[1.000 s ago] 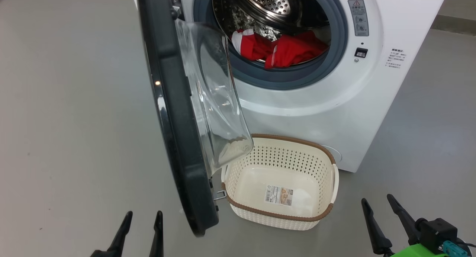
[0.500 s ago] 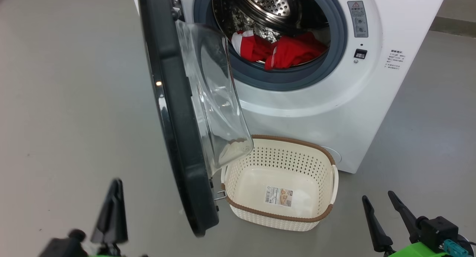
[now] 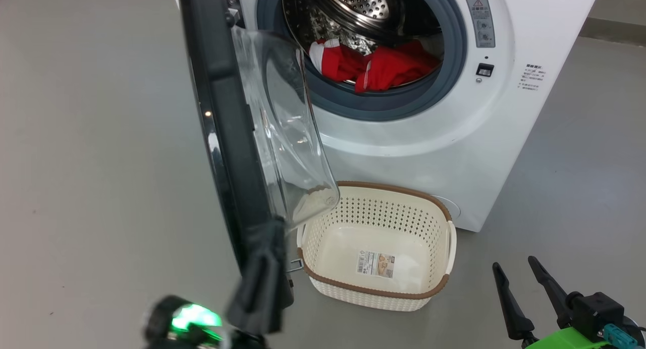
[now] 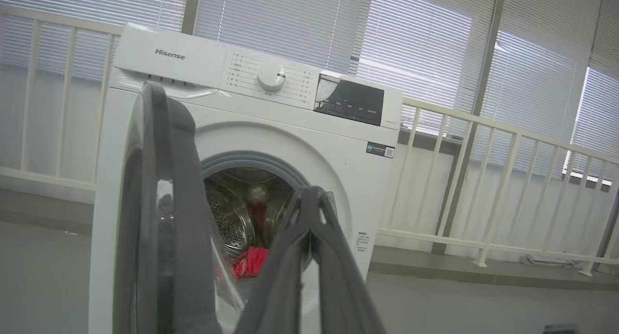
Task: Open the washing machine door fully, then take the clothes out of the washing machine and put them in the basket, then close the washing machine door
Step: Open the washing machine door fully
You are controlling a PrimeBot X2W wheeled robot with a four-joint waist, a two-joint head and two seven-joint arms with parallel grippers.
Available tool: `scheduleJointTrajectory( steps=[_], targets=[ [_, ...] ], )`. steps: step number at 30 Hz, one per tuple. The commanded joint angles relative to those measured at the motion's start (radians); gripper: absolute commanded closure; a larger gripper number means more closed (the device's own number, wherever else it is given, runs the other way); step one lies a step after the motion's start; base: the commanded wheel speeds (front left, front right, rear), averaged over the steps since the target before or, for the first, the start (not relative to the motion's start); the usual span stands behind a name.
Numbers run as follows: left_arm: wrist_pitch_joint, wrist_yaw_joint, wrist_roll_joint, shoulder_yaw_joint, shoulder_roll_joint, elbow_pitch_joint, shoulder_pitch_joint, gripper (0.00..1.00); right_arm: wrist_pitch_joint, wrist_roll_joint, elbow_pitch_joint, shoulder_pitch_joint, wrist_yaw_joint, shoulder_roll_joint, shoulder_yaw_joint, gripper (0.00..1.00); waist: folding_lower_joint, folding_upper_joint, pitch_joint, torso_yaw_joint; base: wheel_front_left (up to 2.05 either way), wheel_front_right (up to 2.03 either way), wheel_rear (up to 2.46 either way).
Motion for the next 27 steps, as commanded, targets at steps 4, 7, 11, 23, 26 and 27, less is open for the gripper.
scheduleJointTrajectory(
  steps=[4,7,11,23,26,27],
  targets=[
    [-0.004,-0.005,-0.041,-0.079,0.006,0.098,-0.028,1.00,-0.009,-0.006,-0.027,-0.028,0.006,-0.007,0.026,0.00,0.0000,0.0000,0.006,-0.008,0.00,0.00,0.00],
    [-0.004,0.004,-0.082,-0.108,0.006,0.186,-0.035,1.00,-0.009,-0.005,-0.025,-0.033,0.006,-0.005,0.030,0.00,0.0000,0.0000,0.008,-0.015,0.00,0.00,0.00],
    [-0.004,0.014,-0.121,-0.114,0.006,0.283,-0.050,1.00,-0.009,-0.005,-0.024,-0.036,0.006,-0.004,0.032,0.00,0.0000,0.0000,0.012,-0.019,0.00,0.00,0.00],
    [-0.004,0.020,-0.188,-0.032,0.006,0.448,-0.092,1.00,-0.009,-0.004,-0.021,-0.036,0.006,-0.003,0.029,0.00,0.0000,0.0000,0.010,-0.016,0.00,0.00,0.00],
    [-0.004,0.014,-0.194,-0.005,0.006,0.468,-0.095,1.00,-0.009,-0.003,-0.021,-0.034,0.006,-0.002,0.032,0.00,0.0000,0.0000,0.007,-0.017,0.00,0.00,0.00],
    [-0.004,0.014,-0.197,0.004,0.006,0.472,-0.094,1.00,-0.009,-0.003,-0.021,-0.033,0.006,-0.001,0.032,0.00,0.0000,0.0000,0.006,-0.017,0.00,0.00,0.00]
  ],
)
